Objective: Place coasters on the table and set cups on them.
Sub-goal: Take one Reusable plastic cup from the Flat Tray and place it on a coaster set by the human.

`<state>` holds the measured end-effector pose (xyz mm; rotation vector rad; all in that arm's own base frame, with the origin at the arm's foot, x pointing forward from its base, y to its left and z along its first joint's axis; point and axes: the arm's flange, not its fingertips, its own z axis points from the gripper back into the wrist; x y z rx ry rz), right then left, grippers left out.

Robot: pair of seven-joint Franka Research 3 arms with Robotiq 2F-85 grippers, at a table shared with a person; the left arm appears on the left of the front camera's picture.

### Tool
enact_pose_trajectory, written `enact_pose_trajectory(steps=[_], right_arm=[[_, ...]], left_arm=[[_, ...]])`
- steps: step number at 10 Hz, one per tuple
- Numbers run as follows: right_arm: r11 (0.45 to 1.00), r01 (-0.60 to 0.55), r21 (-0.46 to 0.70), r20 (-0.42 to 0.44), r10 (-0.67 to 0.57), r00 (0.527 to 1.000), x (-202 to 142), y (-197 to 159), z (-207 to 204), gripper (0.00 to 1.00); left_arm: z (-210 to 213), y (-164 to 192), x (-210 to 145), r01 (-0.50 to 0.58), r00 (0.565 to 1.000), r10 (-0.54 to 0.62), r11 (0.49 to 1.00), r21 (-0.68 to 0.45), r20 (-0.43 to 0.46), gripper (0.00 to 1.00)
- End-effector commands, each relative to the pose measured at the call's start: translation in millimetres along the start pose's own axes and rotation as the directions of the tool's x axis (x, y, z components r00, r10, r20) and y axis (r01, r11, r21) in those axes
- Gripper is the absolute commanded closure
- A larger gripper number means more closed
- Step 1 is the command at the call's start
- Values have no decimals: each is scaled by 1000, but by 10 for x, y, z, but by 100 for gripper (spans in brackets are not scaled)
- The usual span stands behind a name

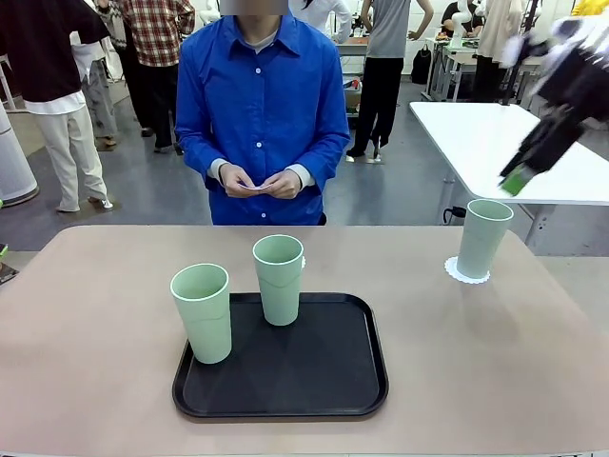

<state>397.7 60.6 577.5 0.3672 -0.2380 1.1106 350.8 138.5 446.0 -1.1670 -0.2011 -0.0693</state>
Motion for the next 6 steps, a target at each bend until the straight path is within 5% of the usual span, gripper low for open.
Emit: enact_pose_trajectory(steps=[1,6], right_arm=[[997,-63,-50,-51,60,997,145,-63,-463,0],[987,-154,49,-170,160,972,472,-192,-1440,0]], left_arm=[[8,-12,-12,8,1000,-8,1000,-12,4,0],[8,-12,-12,8,1000,-8,1000,-12,4,0]])
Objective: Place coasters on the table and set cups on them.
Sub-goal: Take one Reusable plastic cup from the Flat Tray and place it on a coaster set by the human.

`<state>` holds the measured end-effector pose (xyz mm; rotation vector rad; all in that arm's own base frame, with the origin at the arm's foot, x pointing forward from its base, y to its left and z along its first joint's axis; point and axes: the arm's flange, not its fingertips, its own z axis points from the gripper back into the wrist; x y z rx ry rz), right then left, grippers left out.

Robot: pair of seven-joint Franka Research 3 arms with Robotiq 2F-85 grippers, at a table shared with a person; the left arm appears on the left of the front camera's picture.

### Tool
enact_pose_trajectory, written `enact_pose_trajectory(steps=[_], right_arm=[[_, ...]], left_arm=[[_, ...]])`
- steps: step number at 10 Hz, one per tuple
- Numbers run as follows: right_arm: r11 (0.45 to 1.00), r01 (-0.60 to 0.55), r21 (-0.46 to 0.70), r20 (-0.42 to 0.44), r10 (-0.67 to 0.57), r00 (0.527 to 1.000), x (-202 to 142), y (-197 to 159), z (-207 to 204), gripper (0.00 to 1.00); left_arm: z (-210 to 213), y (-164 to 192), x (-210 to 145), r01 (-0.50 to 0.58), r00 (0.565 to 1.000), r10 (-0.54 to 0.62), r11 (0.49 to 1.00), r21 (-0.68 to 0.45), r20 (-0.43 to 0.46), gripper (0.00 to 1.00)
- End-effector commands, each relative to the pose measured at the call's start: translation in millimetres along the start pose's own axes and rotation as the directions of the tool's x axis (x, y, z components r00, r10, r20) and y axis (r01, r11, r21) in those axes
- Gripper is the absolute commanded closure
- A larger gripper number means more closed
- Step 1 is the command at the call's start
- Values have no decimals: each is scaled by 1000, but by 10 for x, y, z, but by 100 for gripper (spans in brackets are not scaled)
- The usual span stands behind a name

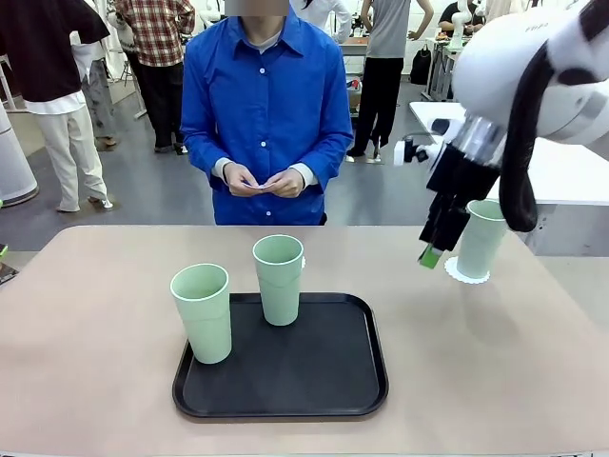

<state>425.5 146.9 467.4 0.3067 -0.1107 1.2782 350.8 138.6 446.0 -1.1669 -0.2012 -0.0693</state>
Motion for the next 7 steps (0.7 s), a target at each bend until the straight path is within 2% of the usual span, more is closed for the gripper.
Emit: enact_pose_trajectory(steps=[1,2,3,4,7], right_arm=[[1000,-14,24,-31,15,999,56,-147,-190,0],[998,-12,55,-24,13,1000,45,-215,-252,0],[993,3,120,19,-5,1000,-6,-234,-257,0],[999,5,46,-26,-4,1000,22,-118,-281,0],[999,5,46,-26,-4,1000,22,-118,-281,0]], left_arm=[[7,-12,-12,8,1000,-8,1000,-12,4,0],[7,-12,-12,8,1000,-8,1000,-12,4,0],[7,-12,-12,8,1000,-8,1000,-12,4,0],[7,-12,-12,8,1000,-8,1000,-12,4,0],[7,-12,-12,8,1000,-8,1000,-12,4,0]])
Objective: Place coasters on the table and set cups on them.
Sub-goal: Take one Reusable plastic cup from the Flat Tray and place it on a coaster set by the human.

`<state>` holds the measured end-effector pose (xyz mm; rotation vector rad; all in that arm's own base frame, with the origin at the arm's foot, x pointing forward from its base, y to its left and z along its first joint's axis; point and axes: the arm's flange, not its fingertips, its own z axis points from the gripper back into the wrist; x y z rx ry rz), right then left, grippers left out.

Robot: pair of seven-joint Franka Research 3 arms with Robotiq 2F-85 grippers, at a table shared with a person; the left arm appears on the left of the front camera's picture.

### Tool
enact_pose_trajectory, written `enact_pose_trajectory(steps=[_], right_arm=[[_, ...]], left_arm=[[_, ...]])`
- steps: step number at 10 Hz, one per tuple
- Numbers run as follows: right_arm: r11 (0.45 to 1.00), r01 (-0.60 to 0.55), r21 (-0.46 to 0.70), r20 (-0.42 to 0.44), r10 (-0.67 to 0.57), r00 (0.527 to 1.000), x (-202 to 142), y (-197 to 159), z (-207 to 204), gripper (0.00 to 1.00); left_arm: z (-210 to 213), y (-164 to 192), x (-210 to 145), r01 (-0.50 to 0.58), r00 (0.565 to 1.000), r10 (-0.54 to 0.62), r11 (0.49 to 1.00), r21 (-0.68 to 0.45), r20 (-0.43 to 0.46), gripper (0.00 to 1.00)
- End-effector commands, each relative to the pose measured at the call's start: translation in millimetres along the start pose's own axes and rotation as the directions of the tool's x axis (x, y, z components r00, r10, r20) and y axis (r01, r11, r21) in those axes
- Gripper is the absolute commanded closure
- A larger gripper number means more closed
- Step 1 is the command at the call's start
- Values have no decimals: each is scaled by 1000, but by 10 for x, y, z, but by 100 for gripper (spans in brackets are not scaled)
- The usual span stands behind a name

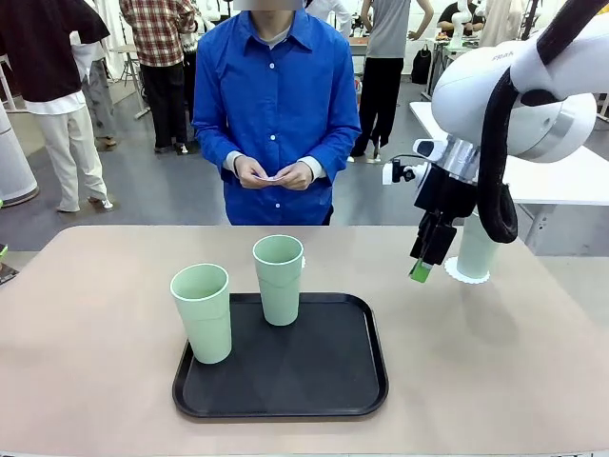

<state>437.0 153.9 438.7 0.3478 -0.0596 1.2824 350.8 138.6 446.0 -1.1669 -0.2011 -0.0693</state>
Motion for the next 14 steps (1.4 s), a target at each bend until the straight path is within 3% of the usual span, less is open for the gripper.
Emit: enact_pose_trajectory(steps=[1,2,3,4,5,6,7,9,10,12,14], right_arm=[[1000,2,-13,-10,-3,1000,-3,20,1,0],[1000,0,0,0,0,1000,0,0,0,0],[993,-102,-62,309,116,944,-140,-8,94,0],[984,-133,-118,471,174,865,-197,-3,55,0],[974,-163,-158,630,226,743,-251,8,-10,0],[962,-195,-190,716,271,644,-315,15,-76,0],[950,-218,-225,769,310,558,-403,-12,-188,0],[951,-243,-191,853,283,438,-507,-70,-463,0],[921,-326,-212,862,334,382,-539,-66,-592,0],[922,-337,-189,891,306,337,-563,-153,-833,0],[938,-313,-149,898,261,354,-523,-243,-1049,0]], left_arm=[[7,-12,-12,8,1000,-8,1000,-12,4,0],[7,-12,-12,8,1000,-8,1000,-12,4,0],[7,-12,-12,8,1000,-8,1000,-12,4,0],[7,-12,-12,8,1000,-8,1000,-12,4,0],[7,-12,-12,8,1000,-8,1000,-12,4,0],[7,-12,-12,8,1000,-8,1000,-12,4,0],[7,-12,-12,8,1000,-8,1000,-12,4,0],[7,-12,-12,8,1000,-8,1000,-12,4,0],[7,-12,-12,8,1000,-8,1000,-12,4,0],[7,-12,-12,8,1000,-8,1000,-12,4,0],[7,-12,-12,8,1000,-8,1000,-12,4,0]])
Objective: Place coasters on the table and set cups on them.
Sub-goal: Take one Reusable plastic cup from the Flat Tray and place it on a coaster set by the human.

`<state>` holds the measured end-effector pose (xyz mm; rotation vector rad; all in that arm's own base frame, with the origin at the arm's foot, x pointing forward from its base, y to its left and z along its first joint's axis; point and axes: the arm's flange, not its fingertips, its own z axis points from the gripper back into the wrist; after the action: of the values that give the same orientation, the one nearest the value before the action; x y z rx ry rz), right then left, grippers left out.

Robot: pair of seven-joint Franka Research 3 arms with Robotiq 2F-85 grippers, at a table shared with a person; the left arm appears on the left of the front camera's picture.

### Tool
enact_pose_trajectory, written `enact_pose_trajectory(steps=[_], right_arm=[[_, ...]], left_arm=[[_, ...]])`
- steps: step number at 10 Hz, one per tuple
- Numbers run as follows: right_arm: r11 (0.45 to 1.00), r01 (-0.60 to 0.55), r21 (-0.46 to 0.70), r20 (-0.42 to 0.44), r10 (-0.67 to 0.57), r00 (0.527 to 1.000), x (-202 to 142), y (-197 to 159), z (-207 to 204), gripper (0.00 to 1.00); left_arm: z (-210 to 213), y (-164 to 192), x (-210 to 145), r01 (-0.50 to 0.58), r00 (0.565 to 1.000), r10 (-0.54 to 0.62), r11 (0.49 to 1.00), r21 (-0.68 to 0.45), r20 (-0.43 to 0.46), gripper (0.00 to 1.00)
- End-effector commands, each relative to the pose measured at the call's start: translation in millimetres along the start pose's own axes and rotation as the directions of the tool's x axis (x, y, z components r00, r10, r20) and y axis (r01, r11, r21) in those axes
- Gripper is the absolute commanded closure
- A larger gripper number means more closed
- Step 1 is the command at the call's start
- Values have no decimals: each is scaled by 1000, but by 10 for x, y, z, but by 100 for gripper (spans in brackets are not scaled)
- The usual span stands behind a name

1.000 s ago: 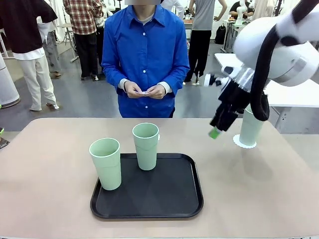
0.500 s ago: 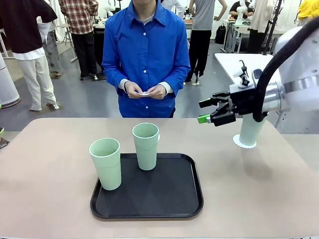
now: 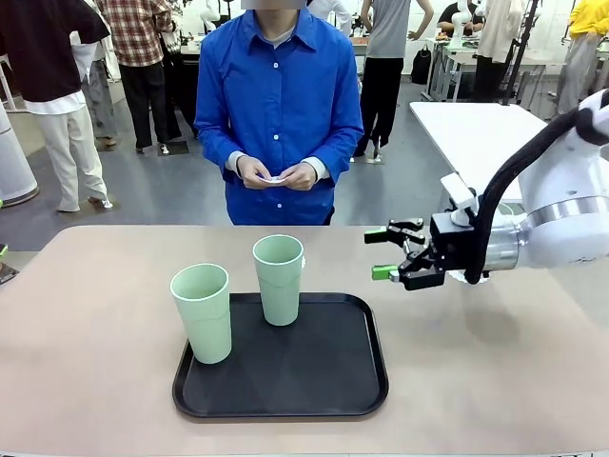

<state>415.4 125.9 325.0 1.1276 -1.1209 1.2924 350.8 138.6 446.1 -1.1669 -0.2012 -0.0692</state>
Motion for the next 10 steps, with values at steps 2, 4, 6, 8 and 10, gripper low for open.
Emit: enact_pose_trajectory(steps=[2,4,6,8,10], right_arm=[[999,30,-21,9,-30,1000,-196,-181,-140,0],[999,33,-25,7,-32,999,-293,-217,-294,0],[997,70,-20,6,-70,998,-369,-283,-403,0],[998,67,5,7,-67,998,-315,-214,-301,0],[998,67,5,7,-67,998,-315,-214,-301,0]], left_arm=[[6,-12,-12,8,1000,-8,1000,-12,4,0],[6,-12,-12,8,1000,-8,1000,-12,4,0],[6,-12,-12,8,1000,-8,1000,-12,4,0],[6,-12,-12,8,1000,-8,1000,-12,4,0],[6,-12,-12,8,1000,-8,1000,-12,4,0]])
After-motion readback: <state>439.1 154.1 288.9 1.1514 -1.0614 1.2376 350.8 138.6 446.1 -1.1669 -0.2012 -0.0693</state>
